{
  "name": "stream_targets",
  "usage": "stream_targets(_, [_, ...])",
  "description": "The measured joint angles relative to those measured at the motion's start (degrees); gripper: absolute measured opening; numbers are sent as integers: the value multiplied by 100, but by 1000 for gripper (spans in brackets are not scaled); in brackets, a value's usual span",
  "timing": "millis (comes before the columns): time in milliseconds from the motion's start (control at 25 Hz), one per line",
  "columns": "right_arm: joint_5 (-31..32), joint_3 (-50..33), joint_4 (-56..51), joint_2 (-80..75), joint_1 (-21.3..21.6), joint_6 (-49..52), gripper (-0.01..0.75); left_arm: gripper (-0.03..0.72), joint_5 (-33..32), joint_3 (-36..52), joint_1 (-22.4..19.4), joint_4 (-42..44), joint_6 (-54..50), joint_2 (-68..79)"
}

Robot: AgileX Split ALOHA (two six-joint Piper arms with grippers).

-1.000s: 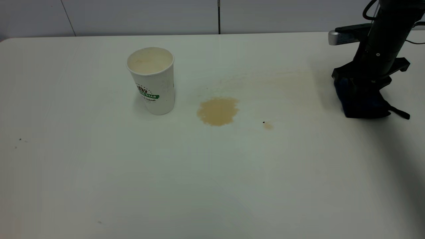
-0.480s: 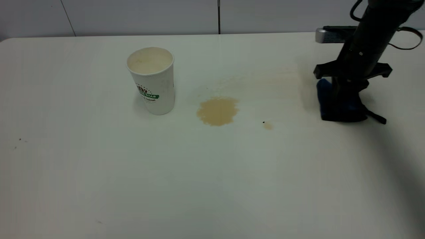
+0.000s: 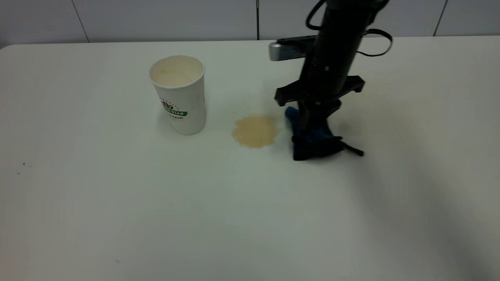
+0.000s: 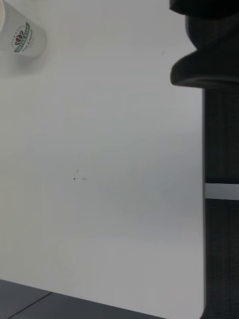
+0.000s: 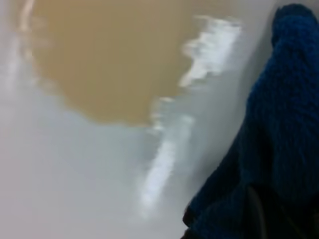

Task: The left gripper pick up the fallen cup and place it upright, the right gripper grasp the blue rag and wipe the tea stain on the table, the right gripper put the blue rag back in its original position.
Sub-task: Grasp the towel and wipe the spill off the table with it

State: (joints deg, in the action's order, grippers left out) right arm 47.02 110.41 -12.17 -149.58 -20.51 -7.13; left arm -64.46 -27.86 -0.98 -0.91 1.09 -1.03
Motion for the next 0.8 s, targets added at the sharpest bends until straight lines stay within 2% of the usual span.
stream_targets(320, [-118, 480, 2, -398, -697, 204, 80, 278, 0, 0, 0, 0, 0, 0])
stream_targets(440, [-432, 573, 4, -452, -895, 227, 80, 278, 0, 0, 0, 0, 0, 0])
stream_targets(640, [-1177, 605, -30, -526, -992, 305, 80, 278, 0, 0, 0, 0, 0, 0])
stream_targets(800, [-1377, 679, -69, -629, -971, 338, 80, 278, 0, 0, 0, 0, 0, 0])
